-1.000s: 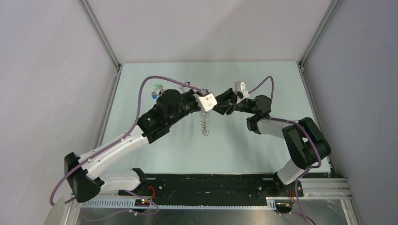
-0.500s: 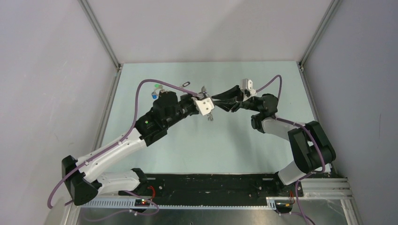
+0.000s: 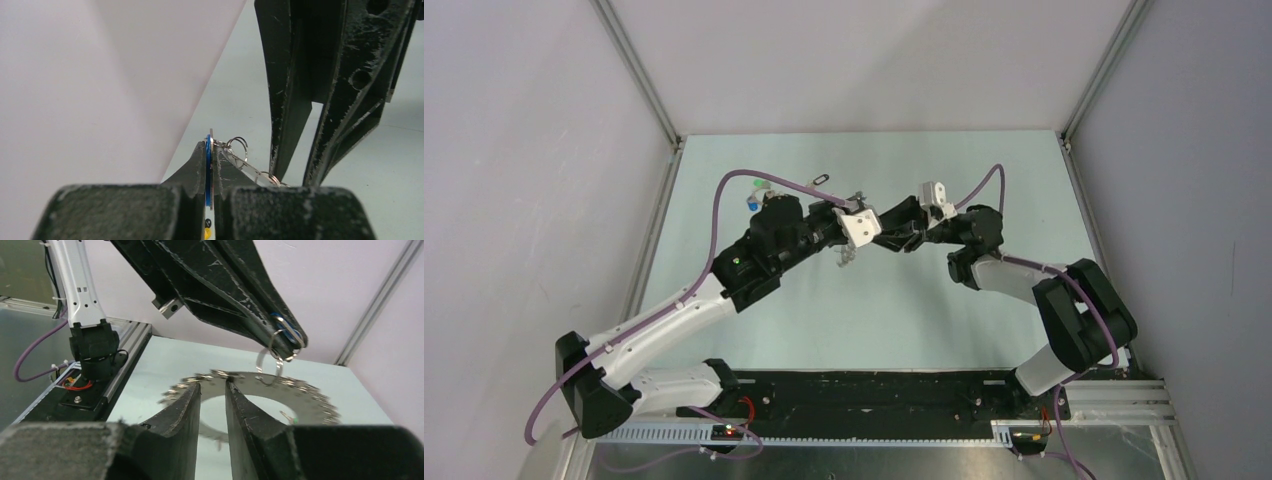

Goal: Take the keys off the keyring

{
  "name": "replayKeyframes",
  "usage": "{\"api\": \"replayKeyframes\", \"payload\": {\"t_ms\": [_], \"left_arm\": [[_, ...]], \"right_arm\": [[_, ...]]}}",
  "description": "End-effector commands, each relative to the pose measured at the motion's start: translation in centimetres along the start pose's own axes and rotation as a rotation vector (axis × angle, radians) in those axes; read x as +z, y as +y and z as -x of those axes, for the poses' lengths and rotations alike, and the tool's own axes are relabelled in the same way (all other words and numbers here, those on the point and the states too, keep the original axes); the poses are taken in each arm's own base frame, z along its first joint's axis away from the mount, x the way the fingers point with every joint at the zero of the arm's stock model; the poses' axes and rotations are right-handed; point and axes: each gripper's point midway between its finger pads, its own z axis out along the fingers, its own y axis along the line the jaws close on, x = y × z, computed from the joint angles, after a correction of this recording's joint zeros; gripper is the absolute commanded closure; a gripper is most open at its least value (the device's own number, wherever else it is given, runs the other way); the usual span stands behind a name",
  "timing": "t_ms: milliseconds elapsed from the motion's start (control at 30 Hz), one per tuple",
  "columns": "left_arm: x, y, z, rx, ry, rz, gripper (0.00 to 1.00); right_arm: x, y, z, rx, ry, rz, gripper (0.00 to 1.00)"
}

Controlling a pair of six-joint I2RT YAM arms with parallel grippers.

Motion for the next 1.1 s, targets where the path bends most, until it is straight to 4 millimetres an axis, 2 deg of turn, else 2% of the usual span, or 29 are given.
{"api": "replayKeyframes", "payload": {"t_ms": [0, 567, 900, 1000, 1067], "left_arm": [[-0.8, 2.0, 2.3, 0.022, -0.078, 0.067, 0.97], [-1.4, 1.6, 2.4, 0.044, -0.091, 0.059, 0.93], [-1.6, 1.4, 2.4, 0.060, -0.095, 0.051, 0.93], [-1.6, 1.4, 2.4, 0.059, -0.097, 0.053, 0.99], [-1.6, 1.3, 2.5, 0.053, -0.101, 0.049, 1.00]], "right_arm": [[1.1, 0.6, 1.7, -0.082, -0.036, 0.057, 0.71], [1.2, 0.0, 1.2, -0.066, -0.035, 0.039, 0.71], [0.3, 0.1, 3.3, -0.094, -0.045, 0.035, 0.72], [-0.4, -0.1, 3.9, -0.105, -0.043, 0.020, 0.72], [-0.9, -0.3, 4.5, -0.116, -0.044, 0.004, 0.72]]}}
